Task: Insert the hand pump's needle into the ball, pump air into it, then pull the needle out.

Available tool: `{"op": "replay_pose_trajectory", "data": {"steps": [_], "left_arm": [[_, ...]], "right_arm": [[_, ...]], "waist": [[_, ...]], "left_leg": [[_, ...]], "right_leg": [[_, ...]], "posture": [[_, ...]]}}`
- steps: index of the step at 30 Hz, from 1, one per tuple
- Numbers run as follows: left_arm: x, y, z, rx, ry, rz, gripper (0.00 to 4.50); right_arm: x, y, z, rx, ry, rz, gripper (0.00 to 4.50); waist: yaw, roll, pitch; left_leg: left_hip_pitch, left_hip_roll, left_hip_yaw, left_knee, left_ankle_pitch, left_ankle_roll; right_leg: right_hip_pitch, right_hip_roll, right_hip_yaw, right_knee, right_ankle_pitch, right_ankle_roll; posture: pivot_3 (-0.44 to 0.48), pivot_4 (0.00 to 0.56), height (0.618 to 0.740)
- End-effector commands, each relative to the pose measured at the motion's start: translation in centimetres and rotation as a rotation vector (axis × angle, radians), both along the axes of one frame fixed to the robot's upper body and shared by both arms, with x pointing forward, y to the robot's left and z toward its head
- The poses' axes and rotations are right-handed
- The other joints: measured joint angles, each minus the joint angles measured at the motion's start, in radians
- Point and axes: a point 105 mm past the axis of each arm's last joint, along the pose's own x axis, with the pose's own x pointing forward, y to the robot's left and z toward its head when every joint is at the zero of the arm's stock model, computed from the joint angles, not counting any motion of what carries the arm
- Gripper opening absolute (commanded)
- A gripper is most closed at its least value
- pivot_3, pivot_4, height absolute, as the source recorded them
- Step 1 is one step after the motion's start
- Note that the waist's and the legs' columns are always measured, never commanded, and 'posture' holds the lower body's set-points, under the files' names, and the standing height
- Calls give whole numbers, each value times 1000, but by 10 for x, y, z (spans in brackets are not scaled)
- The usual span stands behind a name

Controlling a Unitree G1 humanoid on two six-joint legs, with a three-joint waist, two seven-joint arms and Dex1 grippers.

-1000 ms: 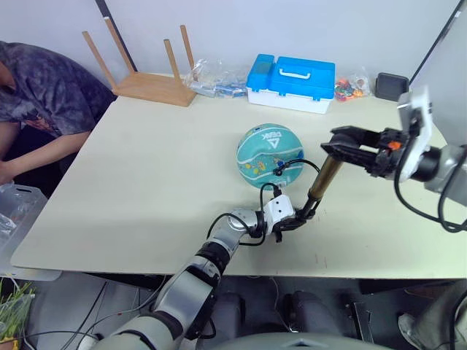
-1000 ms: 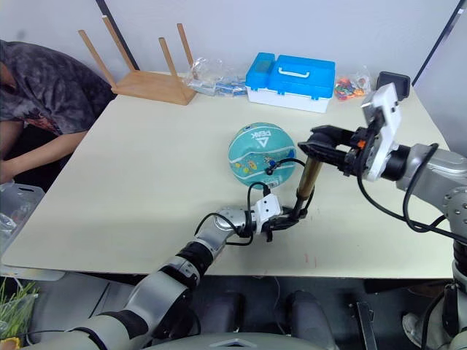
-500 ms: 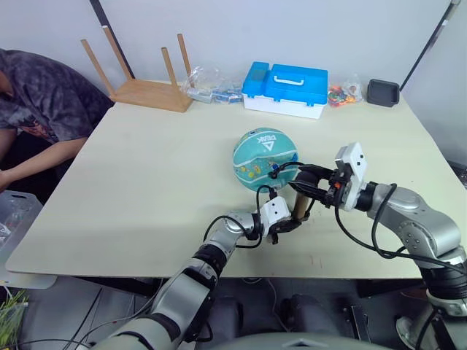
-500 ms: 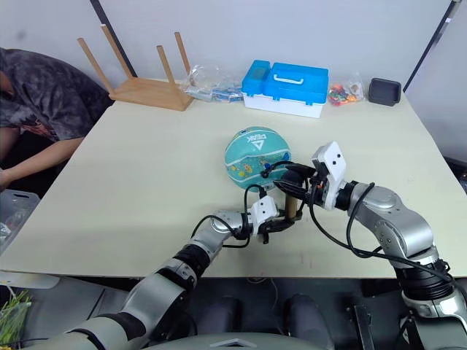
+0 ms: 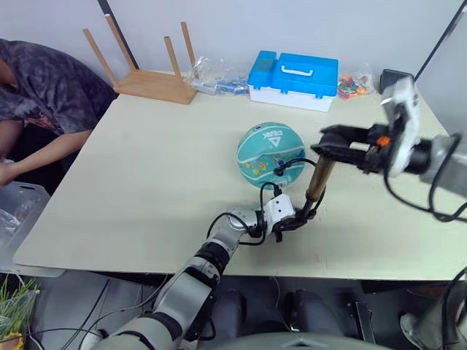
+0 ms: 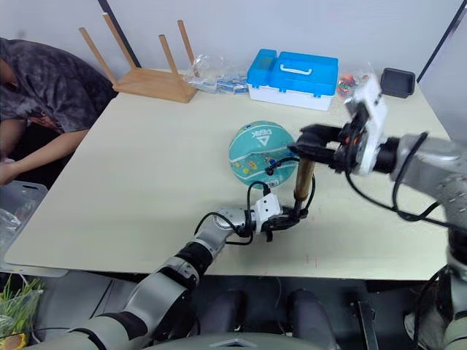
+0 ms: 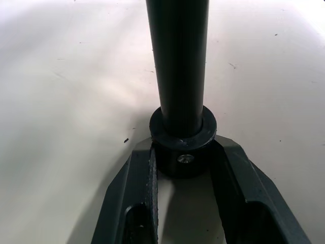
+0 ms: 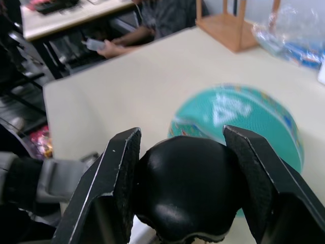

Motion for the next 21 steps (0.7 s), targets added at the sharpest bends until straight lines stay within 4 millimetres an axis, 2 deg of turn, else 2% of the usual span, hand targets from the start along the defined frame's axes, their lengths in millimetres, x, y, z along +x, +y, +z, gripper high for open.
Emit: {"op": "replay_pose_trajectory", "data": {"steps": [1, 5, 10, 12, 15, 21], "left_arm": [[-30, 38, -70, 214, 231, 54, 954], [-30, 38, -70, 215, 231, 53, 954], [-31, 39, -70, 210, 228, 52, 954], [-31, 40, -70, 210, 228, 52, 954], [-32, 41, -70, 207, 227, 54, 954], [-34, 41, -73, 209, 229, 63, 954]], "right_arm": [[-14, -13, 61, 76, -203, -38, 2073], [-12, -17, 50, 31, -159, -49, 2073], [-6, -10, -1, -46, -40, -35, 2073], [-2, -7, -19, -21, 19, -28, 2073], [3, -5, -54, -64, 85, -35, 2073], [6, 8, -152, -121, 280, -29, 2073]], "waist": [[0, -1, 1], [0, -3, 2], [-1, -7, -1], [-4, -7, -2], [-7, -11, -7], [-10, -15, -20]], "left_leg": [[0, 0, 0, 0, 0, 0], [-1, 0, 1, 1, 0, 0], [0, 0, 1, 2, 0, 0], [2, 0, 1, 2, 0, 0], [4, 1, 0, 2, 0, 0], [6, 3, -1, 1, 0, 0]], "right_leg": [[0, 0, 0, 0, 0, 0], [0, -1, -2, 0, 0, 0], [2, -2, -3, 0, 0, 0], [4, -2, -3, 0, 0, 0], [6, -1, -4, 0, 0, 0], [7, 1, -3, 0, -1, 0]], "posture": [[0, 150, 740], [0, 150, 740], [0, 150, 740], [0, 150, 740], [0, 150, 740], [0, 150, 740]]}}
